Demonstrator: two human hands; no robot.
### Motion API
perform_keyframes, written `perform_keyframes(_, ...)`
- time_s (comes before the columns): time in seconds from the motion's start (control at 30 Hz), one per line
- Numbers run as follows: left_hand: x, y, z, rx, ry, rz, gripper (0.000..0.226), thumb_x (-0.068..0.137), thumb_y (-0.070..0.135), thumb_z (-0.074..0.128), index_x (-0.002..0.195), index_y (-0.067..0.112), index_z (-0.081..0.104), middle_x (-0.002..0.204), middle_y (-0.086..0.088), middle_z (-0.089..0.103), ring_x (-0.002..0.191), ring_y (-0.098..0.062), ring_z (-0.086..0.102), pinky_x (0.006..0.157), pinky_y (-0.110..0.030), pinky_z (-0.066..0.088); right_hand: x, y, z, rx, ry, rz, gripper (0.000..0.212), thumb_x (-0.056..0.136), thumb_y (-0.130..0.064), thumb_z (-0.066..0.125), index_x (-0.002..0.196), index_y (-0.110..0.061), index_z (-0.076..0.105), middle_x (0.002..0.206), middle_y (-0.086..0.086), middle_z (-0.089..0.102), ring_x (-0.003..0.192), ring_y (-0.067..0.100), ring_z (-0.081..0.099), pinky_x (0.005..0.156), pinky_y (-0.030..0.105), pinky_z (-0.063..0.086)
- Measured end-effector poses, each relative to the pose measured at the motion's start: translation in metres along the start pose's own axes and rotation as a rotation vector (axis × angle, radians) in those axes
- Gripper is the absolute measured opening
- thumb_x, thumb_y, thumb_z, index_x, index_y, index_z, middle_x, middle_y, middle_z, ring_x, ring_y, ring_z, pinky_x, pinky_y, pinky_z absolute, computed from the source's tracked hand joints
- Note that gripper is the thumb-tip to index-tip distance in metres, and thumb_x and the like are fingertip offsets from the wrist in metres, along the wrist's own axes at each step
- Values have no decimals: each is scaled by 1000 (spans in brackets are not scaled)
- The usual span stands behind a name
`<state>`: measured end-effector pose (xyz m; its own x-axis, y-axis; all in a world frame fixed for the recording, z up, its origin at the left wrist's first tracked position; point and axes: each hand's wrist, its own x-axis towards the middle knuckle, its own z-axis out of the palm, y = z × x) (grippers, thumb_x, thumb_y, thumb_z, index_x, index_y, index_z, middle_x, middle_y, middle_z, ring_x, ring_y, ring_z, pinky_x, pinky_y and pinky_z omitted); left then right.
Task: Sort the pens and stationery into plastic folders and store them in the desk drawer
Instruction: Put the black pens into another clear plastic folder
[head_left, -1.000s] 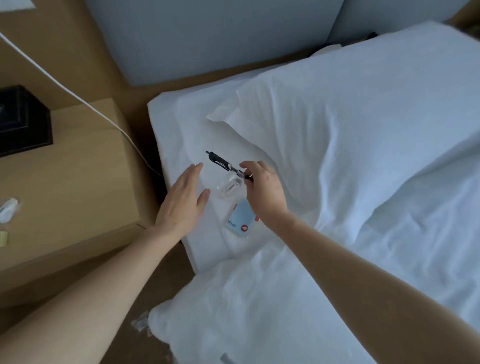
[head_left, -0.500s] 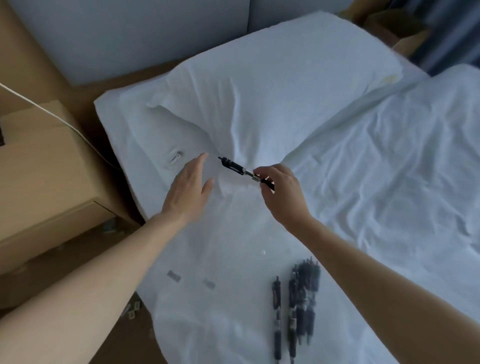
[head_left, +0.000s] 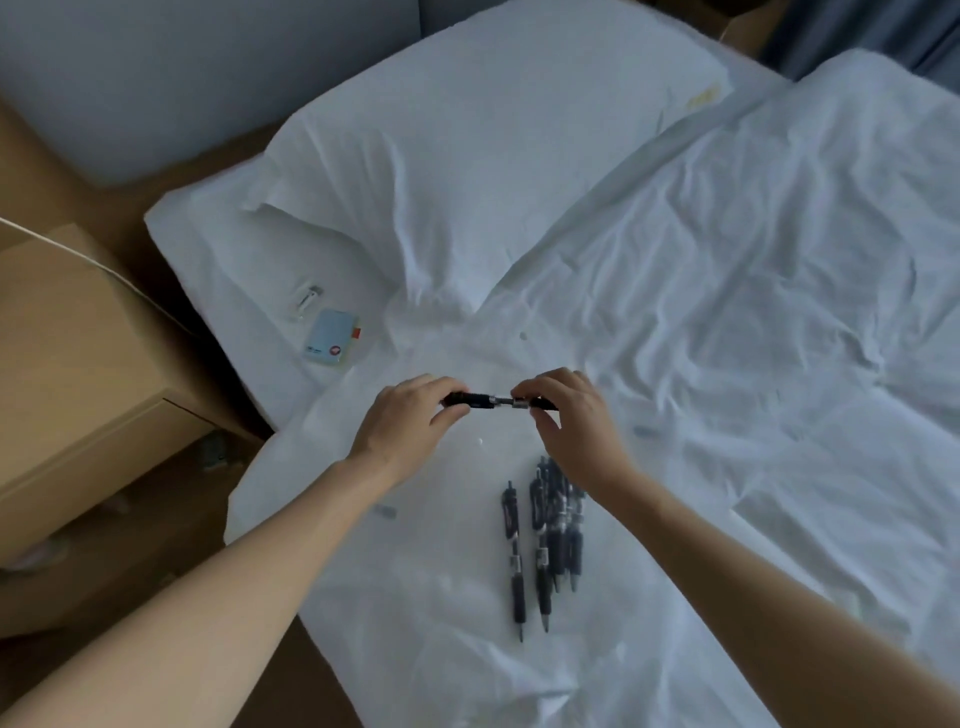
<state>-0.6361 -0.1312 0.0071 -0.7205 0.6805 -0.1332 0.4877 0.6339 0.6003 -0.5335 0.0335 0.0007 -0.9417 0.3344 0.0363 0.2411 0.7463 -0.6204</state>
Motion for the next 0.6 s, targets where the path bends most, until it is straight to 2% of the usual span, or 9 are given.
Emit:
perform_keyframes(0.1,-9,3,14,-34,28,5,18,92,24,59,107,17,68,93,4,69,90,-18,61,84,-36,46,-8,9,2,15,24,29,26,84,6,58,100,-10,70,96,6,63,94,25,54,84,28,41)
perform_keyframes(0.2,-16,11,28,-138,66,-52,12,92,22,60,99,19,70,78,12,67,79,-12,61,74,-22,42,-12,14,5,29,123,83,24,80,6,63,98,-9,70,97,7,63,96,28,55,85,26,37)
perform_keyframes(0.3,-16,15,39,-245,90,-138,10,92,23,60,93,23,70,74,13,67,78,-10,61,73,-20,42,-18,14,3,44,241,192,27,82,-1,65,107,-11,67,110,6,58,109,25,49,90,21,32)
perform_keyframes(0.4,-12,21,45,-324,146,-216,12,92,25,59,97,21,70,75,13,68,79,-8,61,68,-12,40,-22,9,-2,156,367,324,33,84,-6,65,117,-12,59,119,3,51,115,16,44,93,15,28)
perform_keyframes(0.5,-10,28,49,-402,208,-267,14,92,25,59,100,20,70,74,14,67,78,-6,61,65,-8,39,-21,4,-1,357,392,462,31,88,-14,64,117,-14,55,107,-5,55,99,6,51,86,18,39)
perform_keyframes(0.6,-11,36,57,-480,214,-284,14,93,24,59,101,21,69,74,15,67,77,2,60,62,-3,38,-18,-2,5,515,312,535,21,90,-22,63,109,-13,59,85,-12,60,79,-1,57,72,13,46)
